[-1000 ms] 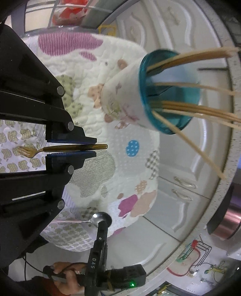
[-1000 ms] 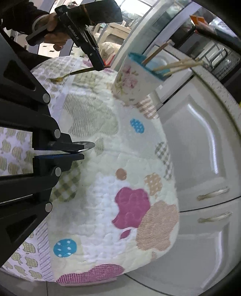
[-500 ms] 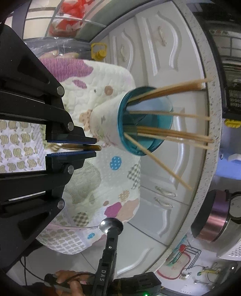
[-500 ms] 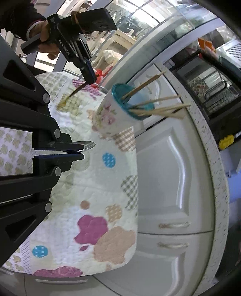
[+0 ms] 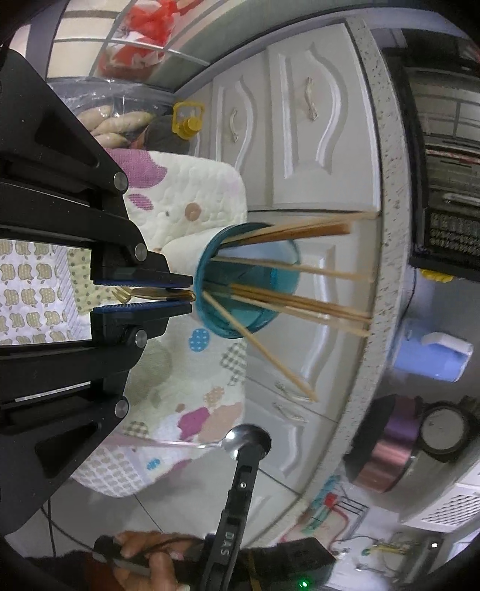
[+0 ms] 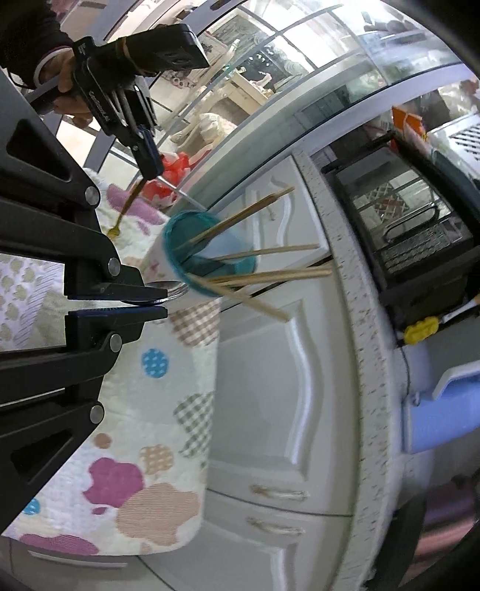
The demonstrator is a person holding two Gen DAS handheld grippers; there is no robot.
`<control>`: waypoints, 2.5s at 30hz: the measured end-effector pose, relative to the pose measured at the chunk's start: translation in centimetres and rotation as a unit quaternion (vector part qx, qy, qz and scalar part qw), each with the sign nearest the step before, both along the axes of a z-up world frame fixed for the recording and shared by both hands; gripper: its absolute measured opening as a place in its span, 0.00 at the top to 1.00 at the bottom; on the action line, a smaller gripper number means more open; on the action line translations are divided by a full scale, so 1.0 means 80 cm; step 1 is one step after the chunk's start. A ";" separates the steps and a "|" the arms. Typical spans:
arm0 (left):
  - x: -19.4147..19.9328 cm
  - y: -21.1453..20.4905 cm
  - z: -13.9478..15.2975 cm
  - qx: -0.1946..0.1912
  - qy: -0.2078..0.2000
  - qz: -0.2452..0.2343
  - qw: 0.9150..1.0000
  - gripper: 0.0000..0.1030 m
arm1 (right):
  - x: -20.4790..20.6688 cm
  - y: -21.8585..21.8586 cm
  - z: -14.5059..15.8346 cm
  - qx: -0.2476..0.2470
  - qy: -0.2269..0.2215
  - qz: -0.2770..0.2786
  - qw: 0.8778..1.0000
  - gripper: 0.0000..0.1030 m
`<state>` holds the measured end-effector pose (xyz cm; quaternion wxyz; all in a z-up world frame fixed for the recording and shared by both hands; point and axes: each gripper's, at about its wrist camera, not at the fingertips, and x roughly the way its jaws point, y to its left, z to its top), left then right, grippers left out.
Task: Organize utensils
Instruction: 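Lift the spoon and fork and carry them above the holder with both tools, then lower the spoon and fork into the holder and open both tools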
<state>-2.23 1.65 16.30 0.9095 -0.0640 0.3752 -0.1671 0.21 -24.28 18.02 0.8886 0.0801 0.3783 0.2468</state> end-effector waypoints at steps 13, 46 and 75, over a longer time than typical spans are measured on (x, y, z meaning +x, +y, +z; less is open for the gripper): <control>0.042 0.039 0.087 -0.037 -0.058 0.037 0.997 0.94 | 0.051 0.053 0.066 -0.011 -0.073 -0.006 0.997 0.98; 0.097 -0.003 0.000 0.033 -0.025 0.065 0.997 0.94 | 0.091 0.121 0.006 -0.108 -0.133 -0.049 0.984 0.98; 0.063 -0.005 -0.015 0.029 -0.005 0.099 0.995 0.54 | 0.025 0.071 -0.032 -0.031 -0.027 -0.039 0.998 0.61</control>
